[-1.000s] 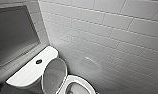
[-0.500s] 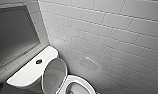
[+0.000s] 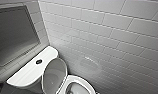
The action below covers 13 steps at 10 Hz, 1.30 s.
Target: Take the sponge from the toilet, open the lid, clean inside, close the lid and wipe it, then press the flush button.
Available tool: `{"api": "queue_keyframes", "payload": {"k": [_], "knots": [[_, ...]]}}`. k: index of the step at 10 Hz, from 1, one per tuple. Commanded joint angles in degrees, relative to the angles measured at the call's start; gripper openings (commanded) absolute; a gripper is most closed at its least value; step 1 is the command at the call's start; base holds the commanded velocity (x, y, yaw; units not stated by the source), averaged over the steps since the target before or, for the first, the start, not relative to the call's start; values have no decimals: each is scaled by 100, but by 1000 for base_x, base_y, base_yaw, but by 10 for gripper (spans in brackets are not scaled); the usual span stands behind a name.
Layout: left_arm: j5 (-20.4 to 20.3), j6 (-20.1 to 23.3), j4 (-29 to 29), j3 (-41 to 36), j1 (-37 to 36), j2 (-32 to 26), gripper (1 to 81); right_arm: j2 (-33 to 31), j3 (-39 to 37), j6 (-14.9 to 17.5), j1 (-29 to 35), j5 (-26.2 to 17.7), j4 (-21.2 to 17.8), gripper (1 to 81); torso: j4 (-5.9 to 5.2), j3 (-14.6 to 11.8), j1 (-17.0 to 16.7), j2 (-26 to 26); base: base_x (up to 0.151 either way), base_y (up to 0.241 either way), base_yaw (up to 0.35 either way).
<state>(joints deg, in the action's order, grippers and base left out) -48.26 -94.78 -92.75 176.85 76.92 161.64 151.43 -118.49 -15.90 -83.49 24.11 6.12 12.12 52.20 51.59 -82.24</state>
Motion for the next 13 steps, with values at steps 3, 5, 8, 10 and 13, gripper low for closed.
{"api": "queue_keyframes", "payload": {"k": [3, 5, 8, 10, 13], "knots": [[941, 232, -648, 140, -94, 344, 811, 118, -410, 16, -32, -434, 214, 10, 0, -282, -561, 870, 0, 0, 0], [1178, 232, -815, 131, -50, 501, 811, 258, -629, 16, -93, -434, 223, 10, 0, -625, -767, 1200, 0, 0, 0], [1689, 223, -833, 131, 29, 677, 811, 478, -999, 16, -155, -434, 267, 10, 0, -1173, -1130, 1758, 0, 0, 0], [1715, 241, -833, 131, 29, 739, 811, 478, -991, 16, -147, -434, 285, 10, -486, -1367, -1383, 2141, 0, 0, 0], [1870, 276, -833, 131, 64, 844, 811, 514, -1043, 16, -147, -434, 285, 10, -864, -1623, -1717, 2659, 0, 0, 0]]}}
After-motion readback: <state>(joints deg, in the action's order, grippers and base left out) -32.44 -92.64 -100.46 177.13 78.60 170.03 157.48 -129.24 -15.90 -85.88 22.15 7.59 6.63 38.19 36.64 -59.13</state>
